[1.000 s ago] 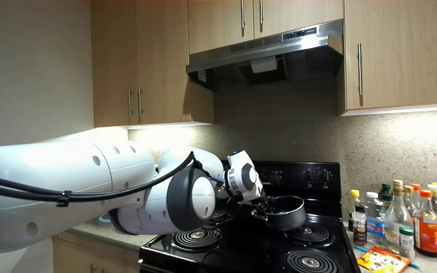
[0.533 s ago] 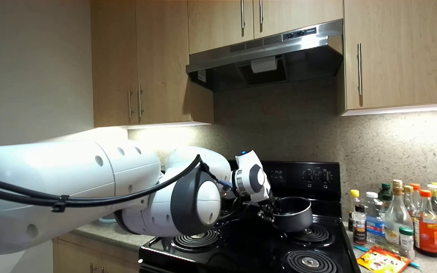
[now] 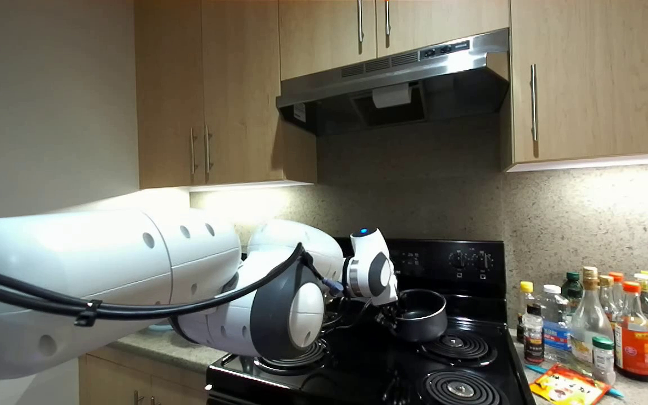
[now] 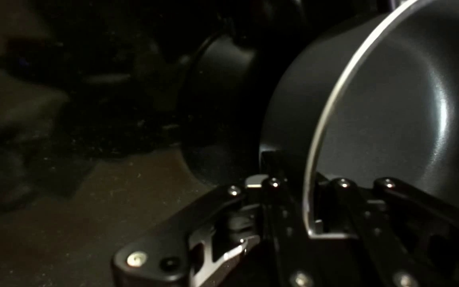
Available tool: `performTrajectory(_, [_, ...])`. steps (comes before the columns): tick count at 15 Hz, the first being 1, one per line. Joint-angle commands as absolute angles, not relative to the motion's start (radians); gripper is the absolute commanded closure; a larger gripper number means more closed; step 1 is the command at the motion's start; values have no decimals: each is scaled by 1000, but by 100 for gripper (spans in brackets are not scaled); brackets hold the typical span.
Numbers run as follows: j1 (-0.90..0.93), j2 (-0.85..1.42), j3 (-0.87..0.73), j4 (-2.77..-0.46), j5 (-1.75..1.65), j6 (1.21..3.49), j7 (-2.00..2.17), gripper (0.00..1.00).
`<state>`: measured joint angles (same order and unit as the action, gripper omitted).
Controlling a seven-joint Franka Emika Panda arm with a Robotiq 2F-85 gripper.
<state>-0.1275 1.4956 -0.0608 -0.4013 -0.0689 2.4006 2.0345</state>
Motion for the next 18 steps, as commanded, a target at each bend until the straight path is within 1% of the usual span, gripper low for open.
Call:
performTrajectory(1, [-185,1496,-12,-403,-27,2492,2024,98])
performTrajectory(4, [-229,1496,7,-409,-6,2526,2039,98])
performTrajectory(8, [-272,1496,52,-414,13,2514,1989,98])
performTrajectory(12, [-256,1496,76,-420,-5,2465,1924,98])
performTrajectory(18, [-215,1495,86,-416,-12,2453,1881,98])
